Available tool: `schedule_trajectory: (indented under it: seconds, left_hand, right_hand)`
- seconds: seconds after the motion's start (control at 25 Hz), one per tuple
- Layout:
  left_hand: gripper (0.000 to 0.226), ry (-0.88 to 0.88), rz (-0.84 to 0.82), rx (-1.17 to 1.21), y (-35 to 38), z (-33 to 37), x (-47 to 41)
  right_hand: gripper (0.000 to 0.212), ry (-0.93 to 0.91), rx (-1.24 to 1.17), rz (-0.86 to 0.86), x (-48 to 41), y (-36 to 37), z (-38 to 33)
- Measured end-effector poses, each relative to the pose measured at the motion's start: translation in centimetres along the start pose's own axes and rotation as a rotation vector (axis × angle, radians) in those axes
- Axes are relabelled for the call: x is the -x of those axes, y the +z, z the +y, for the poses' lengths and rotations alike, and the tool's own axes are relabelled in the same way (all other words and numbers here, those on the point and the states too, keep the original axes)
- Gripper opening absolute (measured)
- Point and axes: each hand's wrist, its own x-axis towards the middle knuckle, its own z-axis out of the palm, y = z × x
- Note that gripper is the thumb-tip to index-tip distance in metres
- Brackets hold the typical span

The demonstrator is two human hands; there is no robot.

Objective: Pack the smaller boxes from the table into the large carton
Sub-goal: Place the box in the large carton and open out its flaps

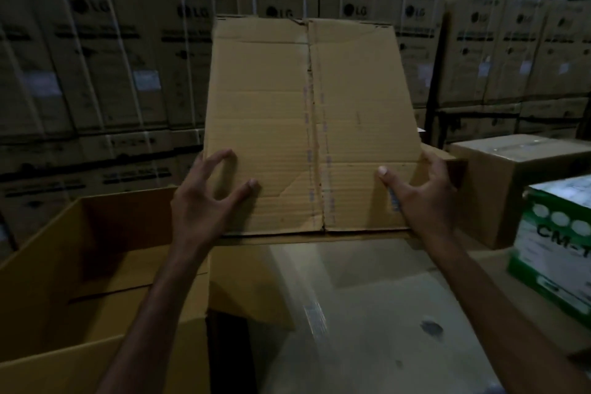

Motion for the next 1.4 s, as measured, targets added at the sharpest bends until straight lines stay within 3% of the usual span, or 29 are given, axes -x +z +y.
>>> schedule_trajectory:
  seconds: [0.2,0.36,0.6,0.76,0.92,1.2,1.4]
  left_hand:
    - [0.061,-0.037,0.117,-0.094,-8.2,-2.3,-0.5]
    - [0.059,-0.063,0.18,-0.201,-15.7,-5.4,-2.0]
    - [0.064,-0.193,0.112,-0.253,-27.0,-12.8,-5.4]
    - [0.058,-0.352,-0.03,-0.293,-31.9,-19.0,-5.2]
    - [0.051,-0.462,-0.217,-0.267,-33.4,-23.8,-4.0]
    - [0.046,-0.665,-0.441,-0.25,-29.5,-31.1,-1.3]
    - [0.051,-0.666,-0.575,-0.379,-27.7,-35.2,-0.8]
  right_hand:
    - [0.071,-0.138,-0.048,-0.152,2.2,6.9,-4.6]
    - [0.066,-0.204,-0.042,-0.27,4.0,12.5,-9.7]
    - [0.065,-0.203,0.033,-0.429,8.0,22.4,-17.3]
    - [0.068,-0.173,0.196,-0.563,12.3,28.6,-19.7]
    - [0.075,-0.044,0.338,-0.698,15.4,32.0,-18.6]
    - [0.062,0.088,0.562,-0.781,18.7,35.9,-13.9]
    - [0.069,0.149,0.619,-0.853,20.8,38.4,-10.1]
